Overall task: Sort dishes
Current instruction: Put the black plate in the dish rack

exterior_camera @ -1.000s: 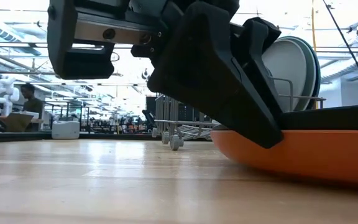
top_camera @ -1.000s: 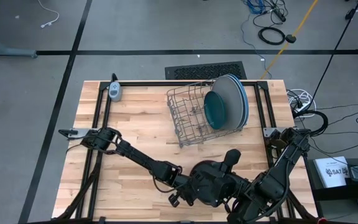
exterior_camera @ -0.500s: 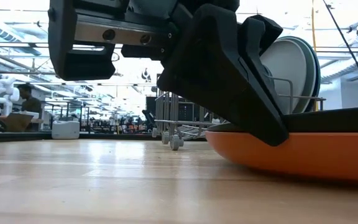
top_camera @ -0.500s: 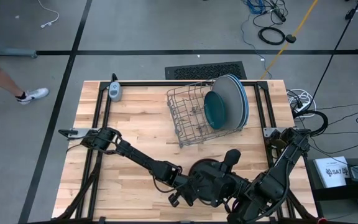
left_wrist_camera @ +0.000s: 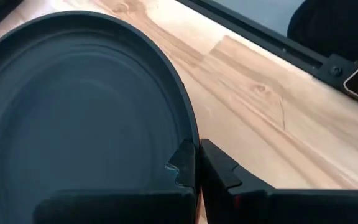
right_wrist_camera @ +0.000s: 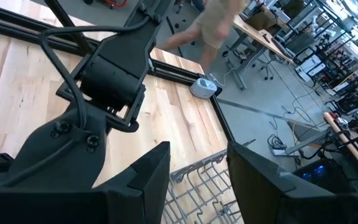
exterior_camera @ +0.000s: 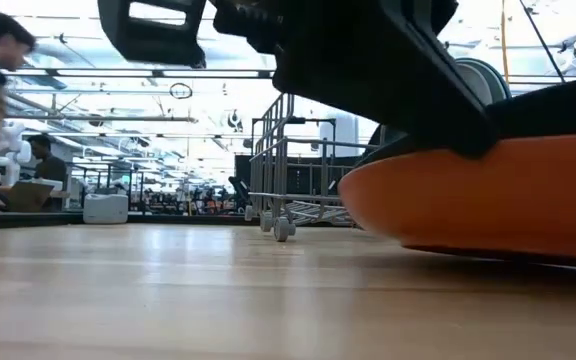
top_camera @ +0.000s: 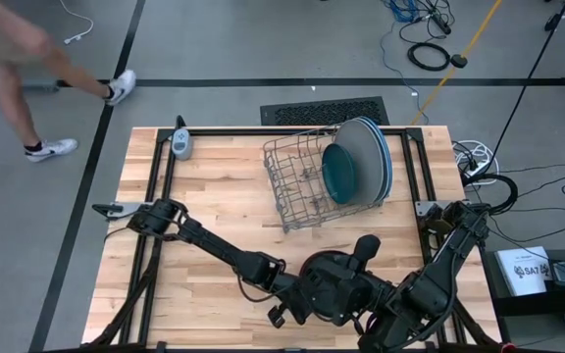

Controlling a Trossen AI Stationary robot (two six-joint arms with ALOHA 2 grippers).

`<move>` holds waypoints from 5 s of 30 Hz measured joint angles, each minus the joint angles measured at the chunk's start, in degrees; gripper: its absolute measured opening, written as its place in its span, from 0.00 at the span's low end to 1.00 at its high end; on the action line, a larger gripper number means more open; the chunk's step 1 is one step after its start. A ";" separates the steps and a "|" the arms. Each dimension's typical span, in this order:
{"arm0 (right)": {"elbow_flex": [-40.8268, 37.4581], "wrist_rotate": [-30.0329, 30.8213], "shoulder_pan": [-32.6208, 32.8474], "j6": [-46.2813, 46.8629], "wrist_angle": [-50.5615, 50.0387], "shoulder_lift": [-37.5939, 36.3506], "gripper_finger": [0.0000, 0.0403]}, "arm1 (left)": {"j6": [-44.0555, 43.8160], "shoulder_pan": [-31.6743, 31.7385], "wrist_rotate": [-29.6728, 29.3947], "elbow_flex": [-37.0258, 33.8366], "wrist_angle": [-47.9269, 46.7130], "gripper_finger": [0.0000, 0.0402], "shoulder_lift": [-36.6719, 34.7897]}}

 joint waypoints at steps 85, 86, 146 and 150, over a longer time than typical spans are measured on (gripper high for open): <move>0.46 20.33 17.55 -8.11 2.33 0.24 0.38 | -83.93 21.02 -37.93 -23.98 54.26 0.00 -21.15; 0.46 20.33 17.55 -6.97 1.19 0.24 0.38 | -85.36 21.54 -38.57 -23.98 54.26 0.00 -21.15; 0.46 19.93 17.40 -0.72 -4.40 0.24 0.38 | -101.28 23.68 -46.68 -21.99 60.44 0.00 -11.24; 0.46 19.93 17.40 -0.72 -4.40 0.24 0.38 | -106.38 23.60 -46.46 -21.99 55.23 0.00 -11.23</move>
